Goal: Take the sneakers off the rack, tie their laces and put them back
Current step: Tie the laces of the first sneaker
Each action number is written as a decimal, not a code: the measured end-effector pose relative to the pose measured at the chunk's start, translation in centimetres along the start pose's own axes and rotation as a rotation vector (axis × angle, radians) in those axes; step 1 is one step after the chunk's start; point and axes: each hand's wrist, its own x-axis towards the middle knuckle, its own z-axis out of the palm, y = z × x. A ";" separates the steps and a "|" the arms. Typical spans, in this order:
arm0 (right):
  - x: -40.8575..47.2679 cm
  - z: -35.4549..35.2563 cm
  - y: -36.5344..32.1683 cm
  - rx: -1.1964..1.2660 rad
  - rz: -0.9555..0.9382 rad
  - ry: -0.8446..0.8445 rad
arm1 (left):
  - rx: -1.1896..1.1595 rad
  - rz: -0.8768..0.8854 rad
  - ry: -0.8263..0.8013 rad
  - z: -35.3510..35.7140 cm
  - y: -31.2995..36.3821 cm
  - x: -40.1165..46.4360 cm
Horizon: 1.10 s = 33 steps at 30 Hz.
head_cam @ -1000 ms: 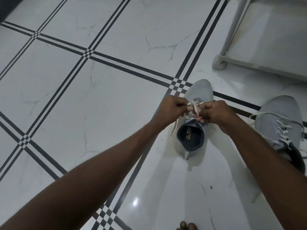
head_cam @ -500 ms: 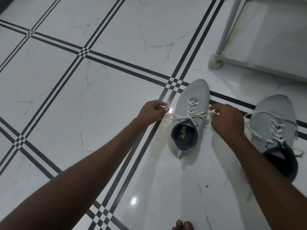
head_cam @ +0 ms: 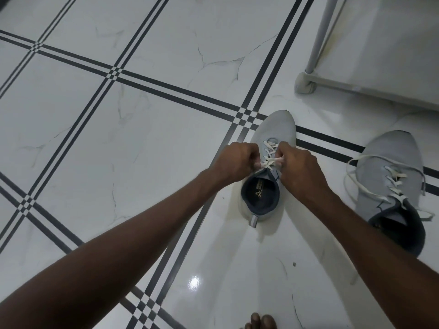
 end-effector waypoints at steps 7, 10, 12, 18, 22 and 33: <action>1.1 -0.7 2.2 -0.250 -0.314 -0.196 | 0.278 0.188 0.125 0.2 -0.7 -0.5; 1.9 -0.9 2.9 -0.246 -0.282 -0.256 | 0.246 0.191 0.100 0.7 -1.4 -0.9; 2.2 -0.7 3.3 -0.185 -0.254 -0.266 | 0.217 0.180 0.079 1.1 -1.9 -1.1; 1.0 0.9 3.4 -0.182 -0.224 -0.291 | 0.183 0.161 0.007 2.0 -2.6 -2.8; 1.1 1.4 3.6 -0.169 -0.202 -0.309 | 0.194 0.151 -0.042 1.8 -2.4 -2.6; 3.1 -10.7 5.3 -0.365 -0.205 -0.383 | 0.204 0.257 -0.057 -4.5 3.2 1.7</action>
